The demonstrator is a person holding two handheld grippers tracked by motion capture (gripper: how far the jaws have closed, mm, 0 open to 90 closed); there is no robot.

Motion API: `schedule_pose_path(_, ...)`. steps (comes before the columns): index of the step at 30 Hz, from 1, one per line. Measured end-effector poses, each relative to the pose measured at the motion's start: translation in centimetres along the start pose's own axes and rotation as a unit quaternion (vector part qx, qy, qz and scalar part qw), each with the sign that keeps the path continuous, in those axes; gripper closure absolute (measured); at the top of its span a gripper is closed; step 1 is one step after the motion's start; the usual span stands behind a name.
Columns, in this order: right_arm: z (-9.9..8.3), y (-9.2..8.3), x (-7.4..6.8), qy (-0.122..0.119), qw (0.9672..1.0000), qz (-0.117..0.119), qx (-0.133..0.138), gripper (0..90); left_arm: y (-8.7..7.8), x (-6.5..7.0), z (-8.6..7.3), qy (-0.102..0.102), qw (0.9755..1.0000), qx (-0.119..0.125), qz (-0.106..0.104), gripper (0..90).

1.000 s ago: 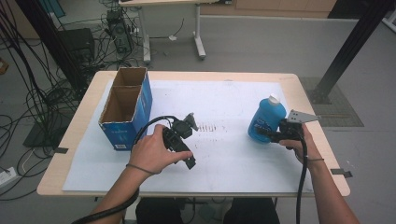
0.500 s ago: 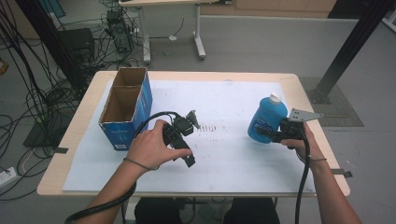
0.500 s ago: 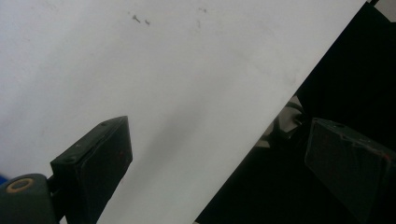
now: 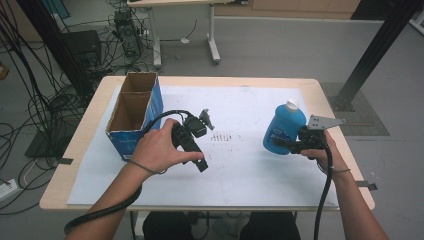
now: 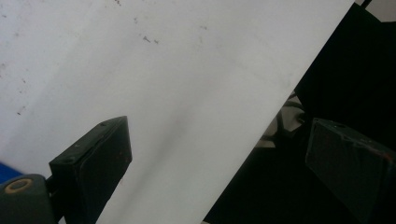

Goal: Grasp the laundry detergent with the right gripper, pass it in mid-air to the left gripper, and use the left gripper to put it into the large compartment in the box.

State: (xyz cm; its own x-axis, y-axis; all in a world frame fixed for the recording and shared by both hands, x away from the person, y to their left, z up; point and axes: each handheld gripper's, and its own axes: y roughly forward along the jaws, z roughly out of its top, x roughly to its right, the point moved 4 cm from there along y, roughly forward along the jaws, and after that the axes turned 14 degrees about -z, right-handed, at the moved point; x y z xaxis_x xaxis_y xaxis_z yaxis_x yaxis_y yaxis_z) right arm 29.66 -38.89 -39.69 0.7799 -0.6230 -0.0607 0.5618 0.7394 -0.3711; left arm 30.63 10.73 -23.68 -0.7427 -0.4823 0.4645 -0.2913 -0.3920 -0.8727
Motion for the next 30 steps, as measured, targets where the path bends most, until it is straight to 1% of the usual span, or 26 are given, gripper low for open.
schedule_pose_path(1, 0.1, 0.0, 0.0, 0.0, 1.0, 0.001, 0.0, 41.3, -0.1, 0.1, 0.1, 0.004, 1.0, -0.002, 0.004, 7.3)
schedule_pose_path(2, 0.1, 0.0, -0.1, -0.001, 1.0, 0.002, 0.0, 41.3, -0.2, 0.1, 0.1, 0.008, 1.0, -0.002, 0.003, 7.2)
schedule_pose_path(3, 0.1, 0.0, -0.1, -0.001, 1.0, 0.004, 0.0, 41.3, -0.4, 0.0, 0.2, 0.008, 1.0, -0.006, 0.001, 7.3)
schedule_pose_path(5, 0.2, 0.1, -0.1, -0.002, 1.0, 0.008, 0.001, 41.4, -0.6, 0.2, 0.3, 0.015, 0.9998, -0.008, 0.006, 7.3)
schedule_pose_path(6, 0.3, 0.1, -0.2, -0.003, 0.9999, 0.01, 0.001, 41.4, -0.8, 0.2, 0.5, 0.015, 0.9998, -0.009, 0.004, 7.5)
schedule_pose_path(8, 0.5, 0.1, -0.3, -0.007, 0.9999, 0.015, 0.002, 41.3, -1.1, 0.3, 0.6, 0.021, 0.9997, -0.011, 0.01, 7.5)
schedule_pose_path(9, 0.6, 0.1, -0.4, -0.008, 0.9998, 0.018, 0.002, 41.3, -1.2, 0.3, 0.6, 0.021, 0.9997, -0.011, 0.009, 7.6)
schedule_pose_path(10, 0.7, 0.2, -0.4, -0.01, 0.9996, 0.026, 0.002, 41.4, -1.4, 0.3, 0.8, 0.024, 0.9996, -0.014, 0.008, 7.5)
schedule_pose_path(12, 0.7, 0.2, -0.5, -0.012, 0.9995, 0.029, 0.002, 41.3, -1.5, 0.4, 0.8, 0.03, 0.9994, -0.014, 0.006, 7.9)
schedule_pose_path(13, 0.8, 0.3, -0.5, -0.013, 0.9992, 0.037, 0.001, 41.4, -1.6, 0.5, 0.9, 0.032, 0.9993, -0.015, 0.007, 7.9)
schedule_pose_path(15, 0.8, 0.5, -0.7, -0.014, 0.999, 0.042, 0.0, 41.4, -1.7, 0.7, 0.9, 0.045, 0.9988, -0.015, 0.009, 8.4)
schedule_pose_path(16, 0.8, 0.5, -0.8, -0.013, 0.9988, 0.046, 0.0, 41.4, -1.8, 0.7, 1.0, 0.046, 0.9988, -0.014, 0.005, 8.2)
schedule_pose_path(17, 0.8, 0.5, -0.8, -0.013, 0.9988, 0.046, 0.0, 41.4, -1.9, 0.7, 1.1, 0.05, 0.9986, -0.017, 0.002, 8.2)
schedule_pose_path(19, 0.9, 0.7, -0.8, -0.011, 0.9984, 0.054, -0.001, 41.4, -1.9, 0.8, 1.2, 0.058, 0.9981, -0.018, 0.001, 8.2)
schedule_pose_path(20, 1.0, 0.8, -0.9, -0.012, 0.9979, 0.063, -0.002, 41.4, -2.0, 0.8, 1.3, 0.06, 0.998, -0.02, -0.001, 8.1)
schedule_pose_path(21, 1.0, 0.8, -0.9, -0.012, 0.9979, 0.063, -0.002, 41.4, -2.0, 0.9, 1.5, 0.065, 0.9976, -0.024, 0.0, 8.1)
schedule_pose_path(22, 1.0, 1.0, -1.1, -0.014, 0.9974, 0.071, -0.001, 41.4, -2.1, 1.0, 1.6, 0.068, 0.9974, -0.025, 0.002, 8.2)
schedule_pose_path(23, 1.0, 1.0, -1.1, -0.014, 0.9974, 0.071, -0.001, 41.4, -2.2, 1.0, 1.7, 0.069, 0.9973, -0.027, 0.001, 8.2)
schedule_pose_path(24, 1.1, 1.2, -1.3, -0.016, 0.9969, 0.077, -0.002, 41.4, -2.4, 1.1, 1.9, 0.073, 0.9969, -0.029, 0.0, 8.1)
schedule_pose_path(26, 1.2, 1.2, -1.3, -0.018, 0.9966, 0.08, -0.003, 41.4, -2.5, 1.1, 2.0, 0.075, 0.9968, -0.029, 0.0, 8.1)
schedule_pose_path(28, 1.3, 1.4, -1.5, -0.02, 0.9961, 0.086, -0.004, 41.5, -2.6, 1.2, 2.2, 0.085, 0.9958, -0.035, -0.006, 8.2)
schedule_pose_path(29, 1.3, 1.6, -1.6, -0.021, 0.9955, 0.092, -0.004, 41.5, -2.7, 1.2, 2.2, 0.089, 0.9954, -0.034, -0.008, 9.0)
schedule_pose_path(30, 1.4, 1.7, -1.7, -0.022, 0.9952, 0.095, -0.004, 41.5, -2.8, 1.3, 2.4, 0.096, 0.9947, -0.036, -0.007, 8.8)
